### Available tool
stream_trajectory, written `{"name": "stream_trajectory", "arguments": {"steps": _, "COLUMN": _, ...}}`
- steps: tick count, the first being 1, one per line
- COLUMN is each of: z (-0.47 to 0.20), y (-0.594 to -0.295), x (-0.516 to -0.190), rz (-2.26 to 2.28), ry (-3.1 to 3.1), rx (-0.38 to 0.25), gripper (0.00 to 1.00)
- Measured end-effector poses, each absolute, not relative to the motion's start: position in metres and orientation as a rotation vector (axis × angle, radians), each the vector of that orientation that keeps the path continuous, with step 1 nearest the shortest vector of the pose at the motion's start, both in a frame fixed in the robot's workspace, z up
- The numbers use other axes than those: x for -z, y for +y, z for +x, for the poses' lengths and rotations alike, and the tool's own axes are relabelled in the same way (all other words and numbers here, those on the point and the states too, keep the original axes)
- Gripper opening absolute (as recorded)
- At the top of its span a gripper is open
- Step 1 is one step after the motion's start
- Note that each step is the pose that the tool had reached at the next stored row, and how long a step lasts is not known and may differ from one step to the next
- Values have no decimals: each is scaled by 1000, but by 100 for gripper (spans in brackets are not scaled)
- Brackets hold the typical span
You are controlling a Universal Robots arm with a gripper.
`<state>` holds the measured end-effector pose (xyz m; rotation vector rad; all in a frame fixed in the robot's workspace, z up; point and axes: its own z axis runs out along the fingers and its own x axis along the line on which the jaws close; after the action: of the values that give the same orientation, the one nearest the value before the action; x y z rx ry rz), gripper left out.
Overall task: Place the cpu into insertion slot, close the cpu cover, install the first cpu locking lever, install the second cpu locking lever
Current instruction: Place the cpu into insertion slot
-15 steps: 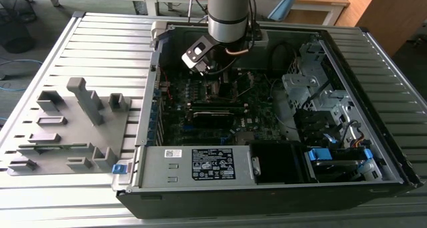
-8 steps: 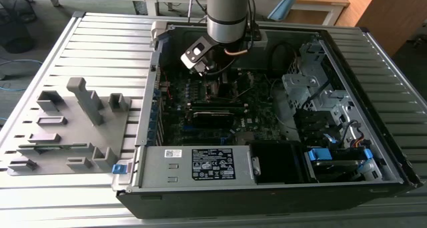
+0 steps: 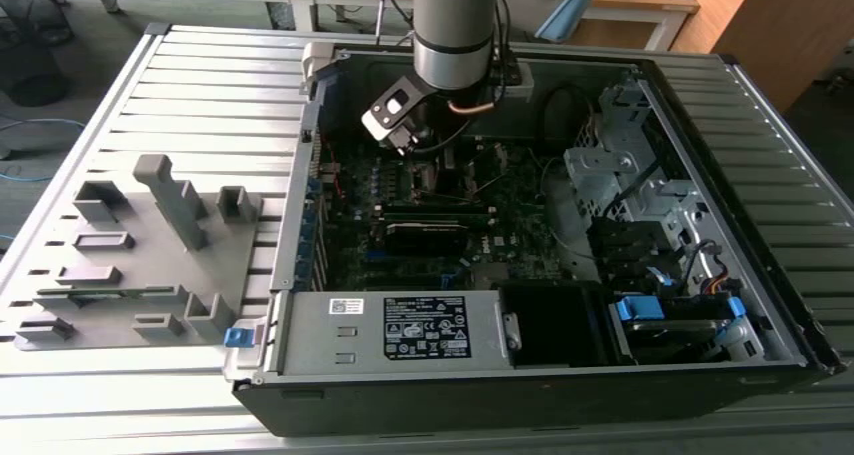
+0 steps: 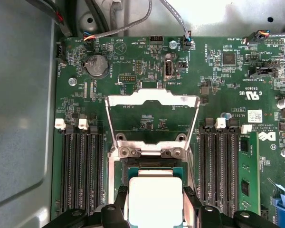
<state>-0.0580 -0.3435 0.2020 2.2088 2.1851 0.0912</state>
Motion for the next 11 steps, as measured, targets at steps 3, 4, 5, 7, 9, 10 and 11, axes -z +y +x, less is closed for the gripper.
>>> {"name": "stream_trajectory", "arguments": {"steps": 3, "z": -58, "y": -344, "x": -201, "rz": 2209, "ry": 2185, "rx": -91, "gripper": 54}}
{"name": "stream_trajectory", "arguments": {"steps": 4, "z": -58, "y": -344, "x": -201, "rz": 2209, "ry": 2185, "rx": -91, "gripper": 54}}
{"name": "stream_trajectory", "arguments": {"steps": 5, "z": -58, "y": -344, "x": -200, "rz": 2209, "ry": 2185, "rx": -91, "gripper": 54}}
{"name": "stream_trajectory", "arguments": {"steps": 7, "z": -58, "y": -344, "x": -199, "rz": 2209, "ry": 2185, "rx": -91, "gripper": 54}}
{"name": "stream_trajectory", "arguments": {"steps": 9, "z": -58, "y": -344, "x": -198, "rz": 2209, "ry": 2185, "rx": -91, "gripper": 54}}
{"name": "stream_trajectory", "arguments": {"steps": 10, "z": -58, "y": -344, "x": -198, "rz": 2209, "ry": 2185, "rx": -91, "gripper": 54}}
{"name": "stream_trajectory", "arguments": {"steps": 11, "z": -58, "y": -344, "x": -198, "rz": 2209, "ry": 2185, "rx": -91, "gripper": 54}}
